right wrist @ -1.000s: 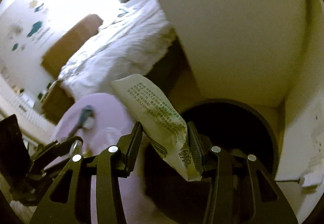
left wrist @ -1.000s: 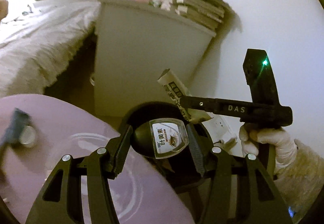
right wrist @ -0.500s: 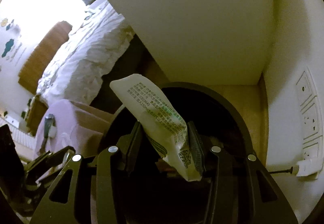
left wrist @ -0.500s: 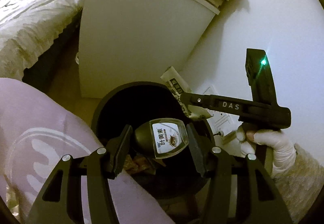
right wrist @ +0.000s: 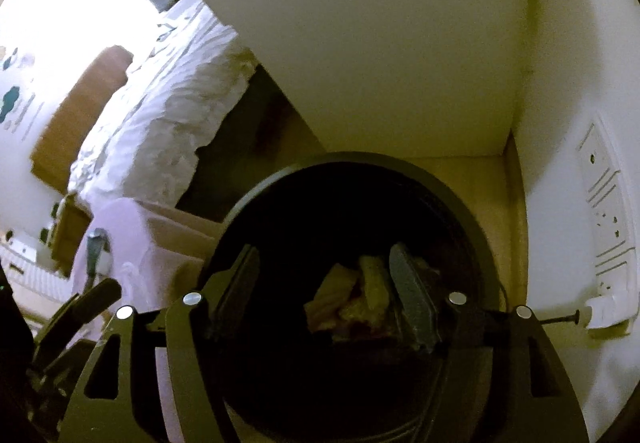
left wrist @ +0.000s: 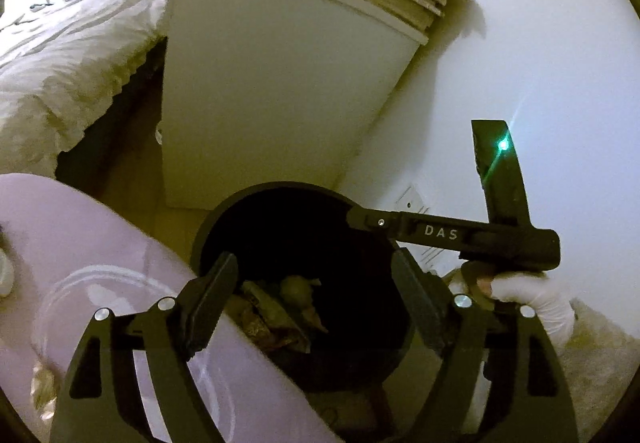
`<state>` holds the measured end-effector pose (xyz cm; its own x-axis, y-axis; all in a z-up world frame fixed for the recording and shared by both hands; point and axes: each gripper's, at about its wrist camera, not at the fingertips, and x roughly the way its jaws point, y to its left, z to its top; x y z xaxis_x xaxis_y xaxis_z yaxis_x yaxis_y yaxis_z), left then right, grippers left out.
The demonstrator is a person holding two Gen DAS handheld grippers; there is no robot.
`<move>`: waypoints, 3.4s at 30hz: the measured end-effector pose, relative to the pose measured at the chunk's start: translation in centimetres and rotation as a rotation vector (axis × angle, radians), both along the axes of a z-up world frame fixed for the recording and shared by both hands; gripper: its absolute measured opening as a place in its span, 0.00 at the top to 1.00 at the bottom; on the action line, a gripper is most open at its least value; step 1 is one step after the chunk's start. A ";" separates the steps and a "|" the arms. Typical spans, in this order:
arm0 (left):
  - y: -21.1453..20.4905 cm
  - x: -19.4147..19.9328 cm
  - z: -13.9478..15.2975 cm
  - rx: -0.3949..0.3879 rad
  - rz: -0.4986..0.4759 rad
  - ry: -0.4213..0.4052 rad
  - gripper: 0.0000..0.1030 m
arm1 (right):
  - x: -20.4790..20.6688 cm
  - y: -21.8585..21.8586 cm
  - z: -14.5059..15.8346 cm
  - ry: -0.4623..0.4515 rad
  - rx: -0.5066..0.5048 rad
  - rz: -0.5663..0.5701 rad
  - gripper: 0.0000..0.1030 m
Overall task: Collect trash
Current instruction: 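Carry the bottle and cream tube over the black bin and release them, then grasp the brown bottle with the left gripper while the right grasps the blue box, then carry the brown bottle and blue box over the black bin and release them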
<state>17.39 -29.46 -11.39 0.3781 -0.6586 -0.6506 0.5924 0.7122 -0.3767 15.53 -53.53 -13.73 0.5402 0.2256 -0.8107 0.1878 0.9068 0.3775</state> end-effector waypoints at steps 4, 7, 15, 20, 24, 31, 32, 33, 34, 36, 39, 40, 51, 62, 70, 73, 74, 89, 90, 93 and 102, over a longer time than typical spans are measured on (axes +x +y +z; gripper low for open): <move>2.4 -1.1 1.2 -0.002 0.025 -0.033 0.23 | 0.1 3.2 1.6 -0.038 -0.024 0.077 0.34; 5.4 -2.0 1.9 0.007 0.072 -0.059 0.21 | 0.4 7.1 3.0 -0.069 -0.052 0.172 0.34; 15.9 -2.4 1.8 0.078 0.258 -0.090 0.19 | 1.8 19.2 5.4 -0.128 -0.100 0.450 0.34; 23.7 -0.9 0.9 0.188 0.367 -0.100 0.19 | 3.5 24.4 5.6 -0.125 -0.075 0.519 0.34; 27.7 0.9 -0.3 0.268 0.373 -0.085 0.19 | 5.6 28.8 4.9 -0.109 -0.056 0.566 0.34; 29.2 2.8 -2.8 0.391 0.201 -0.088 0.19 | 10.8 33.5 1.6 -0.016 -0.028 0.543 0.34; 29.0 2.9 -3.2 0.410 0.181 -0.090 0.19 | 11.5 34.0 1.2 -0.007 -0.030 0.537 0.34; 28.8 2.7 -3.5 0.423 0.170 -0.091 0.19 | 11.9 34.3 0.8 -0.001 -0.035 0.534 0.34; 28.5 2.9 -3.9 0.442 0.151 -0.092 0.19 | 12.6 34.8 0.4 0.009 -0.033 0.533 0.34; 28.4 2.8 -4.5 0.458 0.139 -0.092 0.22 | 13.4 35.6 -0.1 0.019 -0.024 0.541 0.34; 28.8 3.1 -5.1 0.417 0.137 -0.069 0.42 | 13.9 36.6 -0.5 0.001 -0.044 0.555 0.48; 29.0 3.2 -5.0 0.408 0.151 -0.069 0.48 | 14.0 36.9 -0.6 -0.006 -0.042 0.558 0.49; 30.3 2.8 -4.1 0.283 0.247 -0.020 0.76 | 11.1 37.0 3.1 -0.174 -0.048 0.597 0.65; 27.3 -0.1 2.1 0.131 0.253 -0.082 0.76 | 6.4 28.6 8.9 -0.311 -0.034 0.512 0.65; 19.8 -0.5 3.8 0.092 0.161 -0.061 0.76 | 2.7 19.6 10.8 -0.330 -0.100 0.399 0.65; 15.9 -0.4 3.8 0.085 0.120 -0.057 0.76 | 1.4 15.7 10.7 -0.313 -0.110 0.342 0.65; 14.5 -0.4 3.8 0.080 0.105 -0.055 0.76 | 1.1 14.4 10.5 -0.304 -0.108 0.318 0.65; 1.6 -1.0 2.7 0.135 -0.044 -0.089 0.75 | -2.9 1.1 6.1 -0.213 -0.067 0.074 0.65; 1.0 -1.2 2.6 0.138 -0.048 -0.091 0.75 | -3.0 0.6 5.7 -0.207 -0.064 0.064 0.65; -0.4 -1.7 2.6 0.153 -0.057 -0.110 0.75 | -3.3 -0.6 4.7 -0.191 -0.055 0.033 0.65; -3.2 -2.8 2.3 0.180 -0.086 -0.149 0.75 | -3.1 -2.0 3.2 -0.163 -0.051 -0.026 0.65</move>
